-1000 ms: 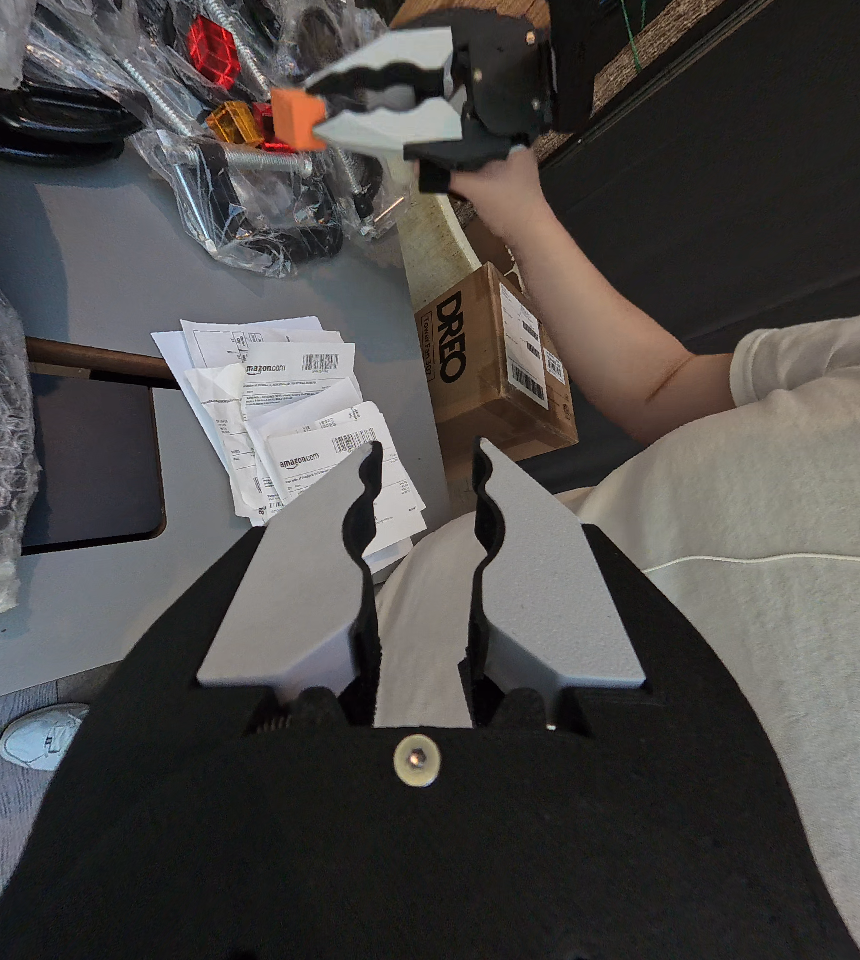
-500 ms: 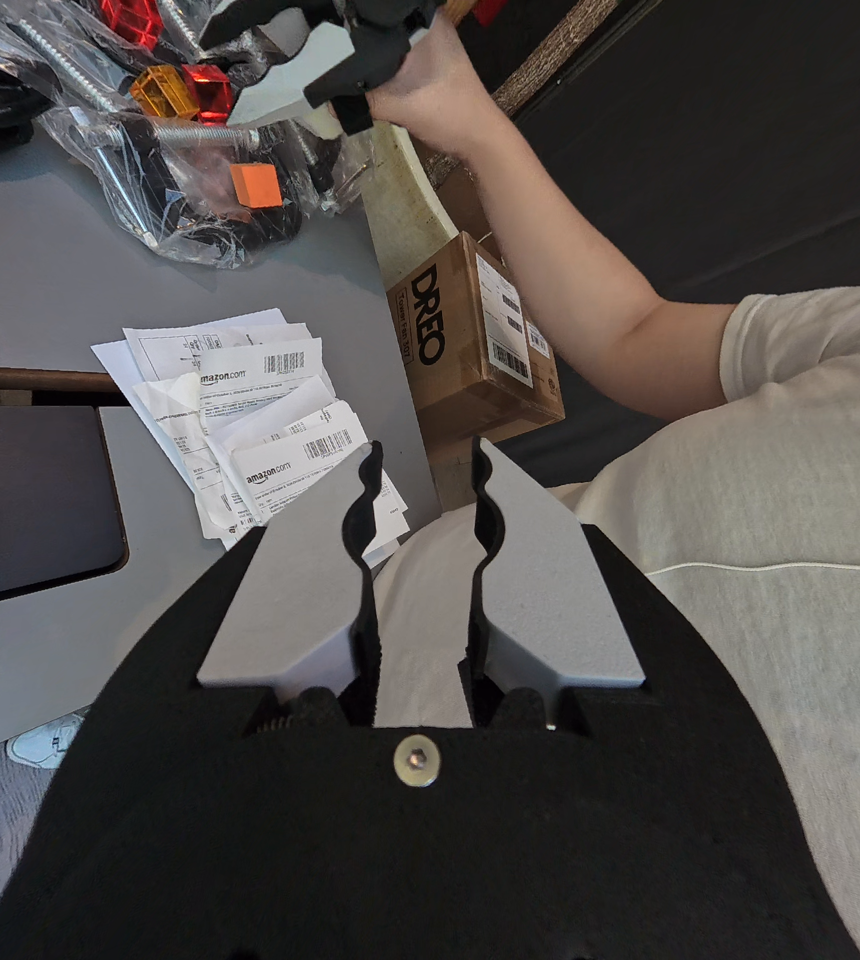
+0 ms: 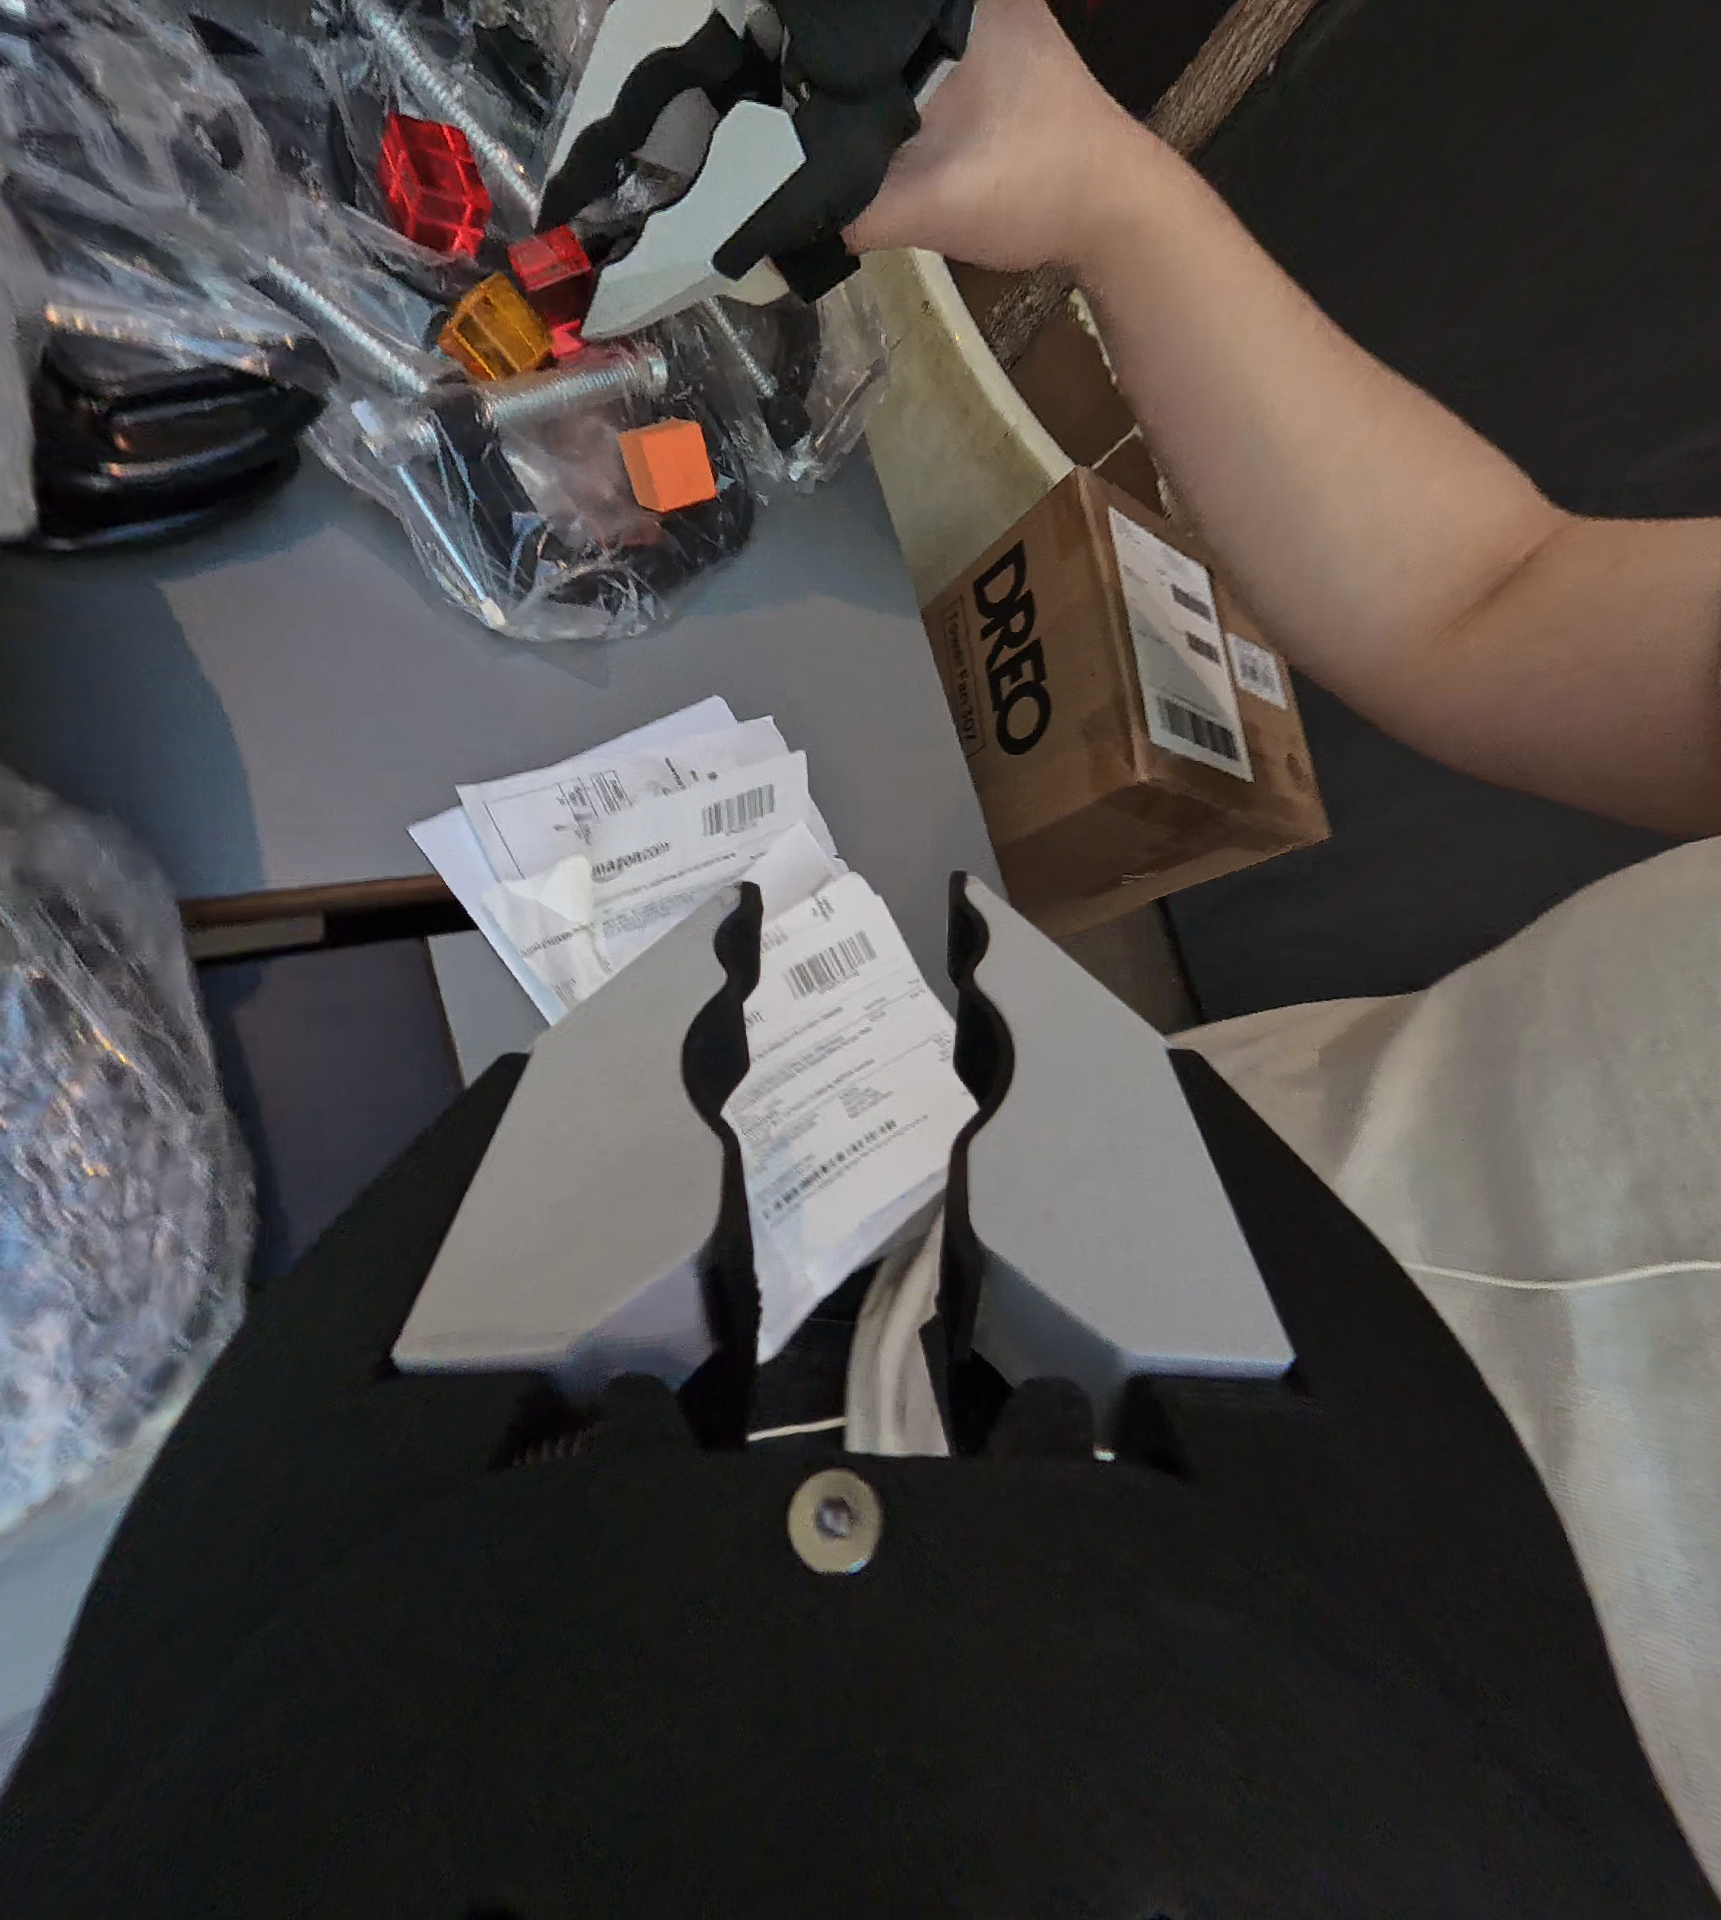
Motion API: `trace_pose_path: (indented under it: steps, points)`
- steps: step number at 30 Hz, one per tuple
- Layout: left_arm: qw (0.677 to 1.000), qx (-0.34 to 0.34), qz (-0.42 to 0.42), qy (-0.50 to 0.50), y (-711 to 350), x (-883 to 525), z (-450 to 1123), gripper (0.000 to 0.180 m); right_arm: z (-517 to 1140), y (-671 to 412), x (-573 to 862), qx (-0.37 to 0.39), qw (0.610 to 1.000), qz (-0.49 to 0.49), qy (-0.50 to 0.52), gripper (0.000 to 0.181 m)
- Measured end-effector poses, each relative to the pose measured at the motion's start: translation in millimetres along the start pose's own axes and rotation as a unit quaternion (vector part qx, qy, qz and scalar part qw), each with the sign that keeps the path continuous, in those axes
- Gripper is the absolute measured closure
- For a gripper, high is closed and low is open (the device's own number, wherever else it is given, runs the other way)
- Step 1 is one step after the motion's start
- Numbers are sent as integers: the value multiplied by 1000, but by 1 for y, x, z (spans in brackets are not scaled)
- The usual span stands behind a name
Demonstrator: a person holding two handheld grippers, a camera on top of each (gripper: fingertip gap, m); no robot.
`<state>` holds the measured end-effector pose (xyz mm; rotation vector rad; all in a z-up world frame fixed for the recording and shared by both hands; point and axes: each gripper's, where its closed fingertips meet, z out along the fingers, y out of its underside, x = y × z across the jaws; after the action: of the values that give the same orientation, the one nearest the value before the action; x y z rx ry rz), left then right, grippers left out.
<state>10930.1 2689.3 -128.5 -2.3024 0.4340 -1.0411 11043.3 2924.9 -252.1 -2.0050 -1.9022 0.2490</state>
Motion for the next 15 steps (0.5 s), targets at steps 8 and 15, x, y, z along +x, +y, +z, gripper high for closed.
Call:
trace_pose_path:
  steps: [8, 15]
  points:
    - [958, -89, 257, -92, -71, -53, 102, 139, -20, -9, -5, 14, 1000, 25, 2, 154]
    - [915, -152, 350, -127, -101, -92, 189, 143, -103, 5, -29, 172, 967, 169, 83, 154]
